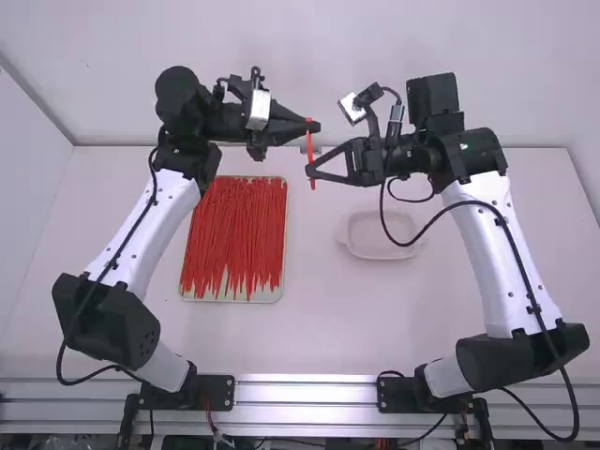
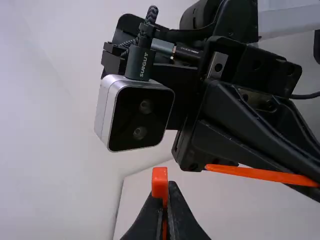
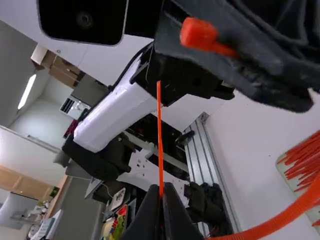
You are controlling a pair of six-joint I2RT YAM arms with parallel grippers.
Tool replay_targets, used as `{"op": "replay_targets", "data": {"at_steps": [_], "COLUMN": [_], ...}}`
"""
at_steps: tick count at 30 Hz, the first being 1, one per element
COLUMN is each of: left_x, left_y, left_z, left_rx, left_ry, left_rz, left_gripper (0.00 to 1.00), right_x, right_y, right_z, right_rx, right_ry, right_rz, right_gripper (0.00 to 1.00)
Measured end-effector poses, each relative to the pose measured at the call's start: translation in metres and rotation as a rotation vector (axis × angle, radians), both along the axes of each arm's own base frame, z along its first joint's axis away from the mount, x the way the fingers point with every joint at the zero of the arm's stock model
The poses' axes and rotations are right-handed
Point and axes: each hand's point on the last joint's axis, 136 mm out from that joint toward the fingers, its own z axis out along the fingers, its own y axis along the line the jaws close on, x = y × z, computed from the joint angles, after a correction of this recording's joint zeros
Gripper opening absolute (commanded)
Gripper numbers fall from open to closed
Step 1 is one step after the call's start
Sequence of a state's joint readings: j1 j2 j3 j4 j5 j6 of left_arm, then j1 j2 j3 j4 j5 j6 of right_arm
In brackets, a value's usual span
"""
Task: Fasten the cable tie
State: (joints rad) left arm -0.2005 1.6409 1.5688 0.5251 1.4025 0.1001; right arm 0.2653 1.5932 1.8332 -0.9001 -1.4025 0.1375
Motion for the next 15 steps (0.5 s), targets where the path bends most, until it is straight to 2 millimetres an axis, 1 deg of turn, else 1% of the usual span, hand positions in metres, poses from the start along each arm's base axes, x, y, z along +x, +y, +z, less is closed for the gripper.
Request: {"op": "replay_targets", "data": {"at_steps": [8, 15], "left_x": [0.005, 0.008], "left_y": [-0.001, -0.001], "left_z": [0.002, 0.002], "left_rx": [-0.012, -0.015], "left_ry": [0.01, -0.001], "left_rz": [0.031, 0.045], "left_gripper": [0.02, 0.02], "right_x": [0.009, 0.013], "right_y": [0.004, 0.004], "right_z": [0.0, -0.001], "right_rx": [-0.022, -0.037], "right_ry": [0.004, 0.025], "right_rz": [-0.038, -0.059], "right_gripper": [0.0, 0.0]}}
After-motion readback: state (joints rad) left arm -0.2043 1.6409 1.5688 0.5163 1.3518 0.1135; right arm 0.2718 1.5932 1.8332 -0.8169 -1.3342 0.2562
